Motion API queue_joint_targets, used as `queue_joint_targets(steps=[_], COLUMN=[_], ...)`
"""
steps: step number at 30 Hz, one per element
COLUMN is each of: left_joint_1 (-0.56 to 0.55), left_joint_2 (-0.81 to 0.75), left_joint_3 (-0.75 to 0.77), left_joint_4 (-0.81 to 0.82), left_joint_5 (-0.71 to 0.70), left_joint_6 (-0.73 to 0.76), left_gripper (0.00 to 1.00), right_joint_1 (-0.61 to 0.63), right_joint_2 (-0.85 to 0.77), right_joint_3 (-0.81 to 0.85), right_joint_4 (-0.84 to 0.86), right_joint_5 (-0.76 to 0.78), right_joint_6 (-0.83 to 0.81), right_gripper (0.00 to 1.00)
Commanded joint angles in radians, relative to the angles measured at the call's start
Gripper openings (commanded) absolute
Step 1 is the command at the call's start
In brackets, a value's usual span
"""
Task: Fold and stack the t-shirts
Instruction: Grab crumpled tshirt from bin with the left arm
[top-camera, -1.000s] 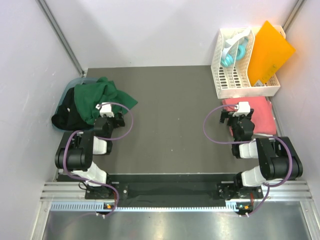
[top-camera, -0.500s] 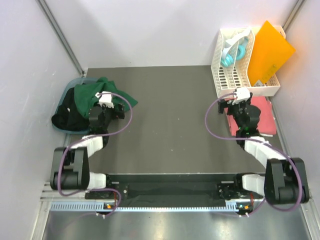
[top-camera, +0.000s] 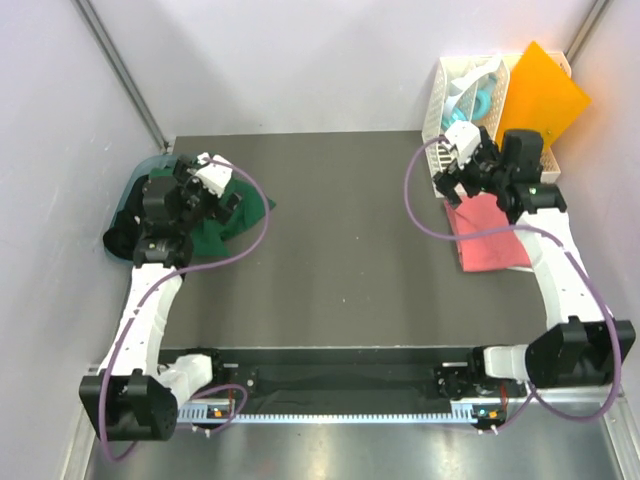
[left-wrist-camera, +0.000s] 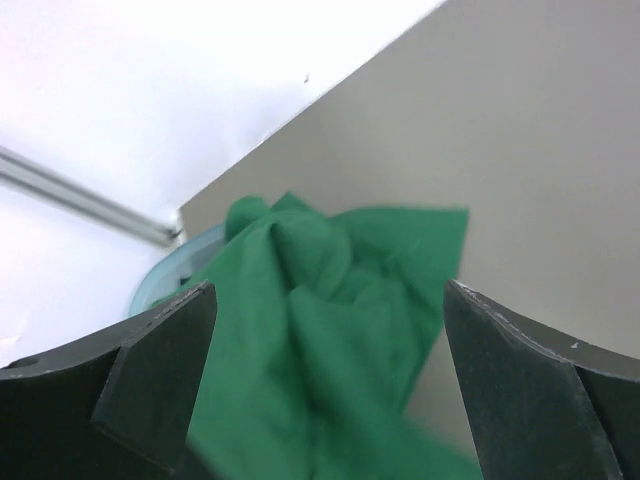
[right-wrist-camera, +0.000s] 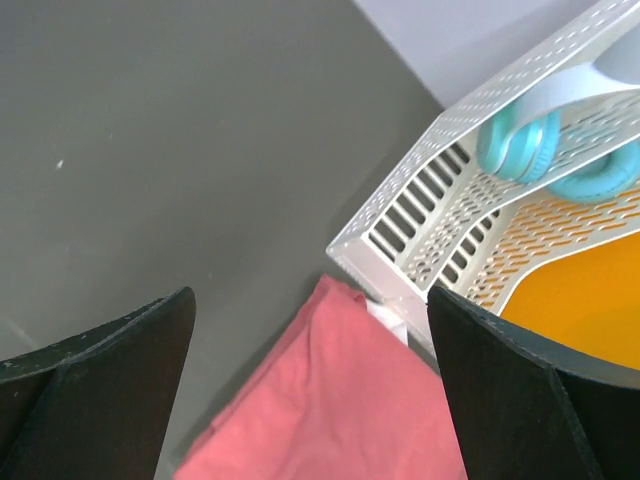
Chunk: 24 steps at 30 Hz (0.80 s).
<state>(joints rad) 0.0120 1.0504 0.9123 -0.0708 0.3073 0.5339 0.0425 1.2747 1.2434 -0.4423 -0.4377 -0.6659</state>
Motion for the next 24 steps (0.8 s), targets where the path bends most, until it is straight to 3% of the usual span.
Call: queue_joint_targets(steps=[1,7,10,16,24], left_joint_1=[-0.001,-0.001,0.000,0.006,0.022], left_joint_2=[0.017,0.143,0.204,0.275,0.348], left_joint_3=[0.131,0.284,0.348,0.422,0.508], left_joint_4=[-0.383,-0.587,-0.633,-0.650,-0.759], left_joint_5=[-0.101,-0.252,-0.252,-0.134,0.136], left_joint_6=[0.178,0.178,0.088,-0.058,-0.031], left_gripper=[0.99,0.99,0.99,0.99,0.97], right_joint_1=[0.011,0.045,0.056,0.054,0.077], right_joint_2=[0.089,0.169,0.238,0.382,0.506], right_joint_3=[0.198,0.439,0.560,0.709,0.790], right_joint_4=[-0.364,-0.562,-0.611,-0.726,-0.850], right_joint_5=[0.066,0.096,0.087,-0.050,-0.148], right_joint_6=[-0.048,-0.046,0.041,0.137,0.059], right_gripper=[1.00,1.00,1.00,1.00,1.00])
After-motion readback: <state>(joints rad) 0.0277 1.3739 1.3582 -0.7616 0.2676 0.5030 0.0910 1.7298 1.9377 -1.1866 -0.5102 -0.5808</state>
